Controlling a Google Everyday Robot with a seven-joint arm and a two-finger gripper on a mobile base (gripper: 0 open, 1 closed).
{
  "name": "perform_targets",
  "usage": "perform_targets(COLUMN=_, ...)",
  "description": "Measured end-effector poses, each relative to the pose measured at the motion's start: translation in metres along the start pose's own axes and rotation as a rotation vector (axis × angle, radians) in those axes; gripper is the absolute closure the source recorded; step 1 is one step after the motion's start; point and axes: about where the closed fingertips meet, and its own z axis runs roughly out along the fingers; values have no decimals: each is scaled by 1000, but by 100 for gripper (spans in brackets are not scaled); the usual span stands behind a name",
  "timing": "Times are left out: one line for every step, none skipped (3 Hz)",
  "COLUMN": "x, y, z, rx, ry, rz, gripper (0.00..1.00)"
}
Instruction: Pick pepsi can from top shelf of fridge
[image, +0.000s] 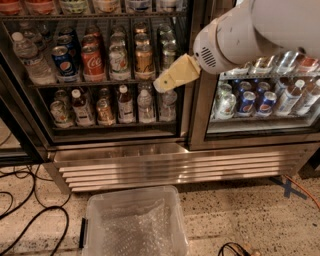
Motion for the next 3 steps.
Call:
perform_targets(x=-29, y=-9, z=25, rx=92, ry=-91, rz=29, gripper=0)
perform_targets(x=-41, y=-30, z=36, rx=110, ry=-131, rz=87, gripper=0)
perform_targets(x=-47, y=-33, z=34, rx=111, ry=-140, rz=91, gripper=0)
